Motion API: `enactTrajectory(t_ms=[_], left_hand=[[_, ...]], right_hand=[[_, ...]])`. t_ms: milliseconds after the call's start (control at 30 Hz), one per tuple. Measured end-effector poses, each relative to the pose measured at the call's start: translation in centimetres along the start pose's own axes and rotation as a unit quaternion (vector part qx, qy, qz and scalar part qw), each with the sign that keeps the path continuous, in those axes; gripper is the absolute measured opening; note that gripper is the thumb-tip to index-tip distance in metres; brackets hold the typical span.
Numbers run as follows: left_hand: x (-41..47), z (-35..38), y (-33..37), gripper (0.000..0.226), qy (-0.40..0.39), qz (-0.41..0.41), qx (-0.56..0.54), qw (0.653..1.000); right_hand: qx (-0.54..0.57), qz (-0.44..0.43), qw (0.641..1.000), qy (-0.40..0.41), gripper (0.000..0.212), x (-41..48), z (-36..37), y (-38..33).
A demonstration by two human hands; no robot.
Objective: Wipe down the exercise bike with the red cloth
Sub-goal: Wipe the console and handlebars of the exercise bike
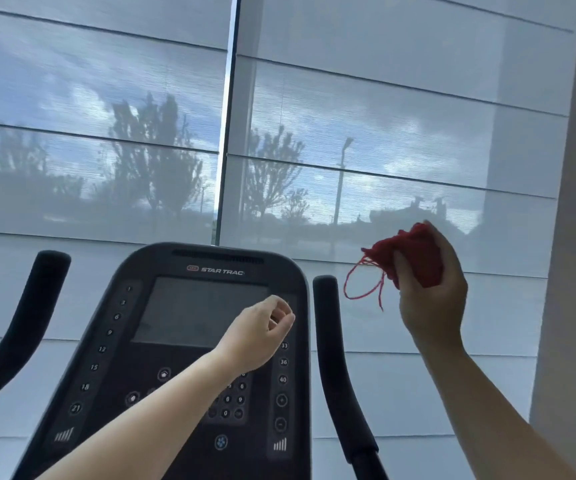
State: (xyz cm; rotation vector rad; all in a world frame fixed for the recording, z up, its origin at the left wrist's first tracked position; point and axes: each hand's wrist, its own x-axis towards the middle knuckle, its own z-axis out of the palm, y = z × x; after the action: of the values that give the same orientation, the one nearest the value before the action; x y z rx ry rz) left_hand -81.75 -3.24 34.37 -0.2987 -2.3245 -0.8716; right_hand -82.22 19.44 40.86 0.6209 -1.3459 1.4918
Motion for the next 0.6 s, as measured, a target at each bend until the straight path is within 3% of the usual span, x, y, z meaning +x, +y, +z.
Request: enactTrajectory(t_ms=[100, 367, 500, 600], left_hand=[[-2.3, 1.6, -1.1, 0.015, -0.035, -0.016, 0.015, 0.999], [-6.4, 3.6, -1.9, 0.019, -0.052, -0.026, 0.038, 0.998], [-7.7, 4.3, -2.2, 0.020, -0.052, -0.011, 0.069, 0.996], [-8.0, 4.6, -2.5, 0.026, -0.053, -0.002, 0.083, 0.995]], right_hand=[[0.013, 0.001, 0.999, 0.032, 0.042, 0.3, -1.0, -0.5], [-0.072, 0.085, 0.978, -0.178, 0.045, -7.7, -0.4, 2.3], [-0.198, 0.119, 0.920, -0.316, 0.064, -10.9, -0.7, 3.9], [-0.242, 0.130, 0.873, -0.403, 0.065, -11.2, -2.2, 4.0]])
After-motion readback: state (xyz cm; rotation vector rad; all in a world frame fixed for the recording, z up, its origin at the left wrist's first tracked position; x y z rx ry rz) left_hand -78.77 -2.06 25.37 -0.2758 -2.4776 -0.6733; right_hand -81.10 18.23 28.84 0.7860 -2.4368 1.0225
